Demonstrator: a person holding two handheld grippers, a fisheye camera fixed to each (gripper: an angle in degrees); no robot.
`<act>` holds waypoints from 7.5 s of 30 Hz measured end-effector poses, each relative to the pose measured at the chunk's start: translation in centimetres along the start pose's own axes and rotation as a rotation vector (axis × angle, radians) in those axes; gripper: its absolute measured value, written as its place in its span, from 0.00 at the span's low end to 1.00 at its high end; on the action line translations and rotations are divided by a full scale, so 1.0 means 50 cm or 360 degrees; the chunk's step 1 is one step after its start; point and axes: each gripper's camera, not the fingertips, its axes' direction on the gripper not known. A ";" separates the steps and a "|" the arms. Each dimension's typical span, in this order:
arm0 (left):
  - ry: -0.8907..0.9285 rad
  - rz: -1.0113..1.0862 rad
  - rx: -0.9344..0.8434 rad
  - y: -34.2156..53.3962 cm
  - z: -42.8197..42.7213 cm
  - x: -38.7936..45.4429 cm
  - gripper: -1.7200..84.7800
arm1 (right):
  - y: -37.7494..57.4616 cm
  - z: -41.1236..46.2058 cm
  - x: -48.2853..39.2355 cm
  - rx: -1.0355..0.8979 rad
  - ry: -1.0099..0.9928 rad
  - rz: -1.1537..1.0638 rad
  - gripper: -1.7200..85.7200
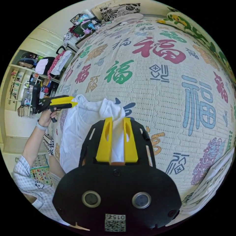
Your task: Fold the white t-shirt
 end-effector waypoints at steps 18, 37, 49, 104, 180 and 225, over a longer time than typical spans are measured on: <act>0.0043 -0.0144 0.0645 -0.037 -0.236 -0.010 0.03 | 0.077 -0.357 -0.028 0.0562 0.0299 0.0127 0.01; 0.0332 0.0067 0.0615 0.680 -0.147 0.229 0.03 | 0.854 -0.294 -0.107 0.0343 -0.0090 -0.0257 0.02; 0.0237 -0.0057 0.0438 0.879 -0.113 0.269 0.09 | 1.103 -0.265 -0.068 0.0198 -0.0008 -0.0071 0.08; 0.0535 -0.0910 0.0021 1.208 -0.174 -0.029 0.02 | 1.441 -0.410 0.180 -0.0111 -0.0372 0.0704 0.01; 0.0065 -0.0182 0.0099 0.538 0.139 0.312 0.07 | 1.034 -0.162 -0.035 -0.0060 0.0315 0.0113 0.02; 0.0595 -0.0912 0.0269 1.126 -0.011 0.237 0.13 | 0.840 0.388 -0.575 0.0033 -0.0129 -0.0258 0.11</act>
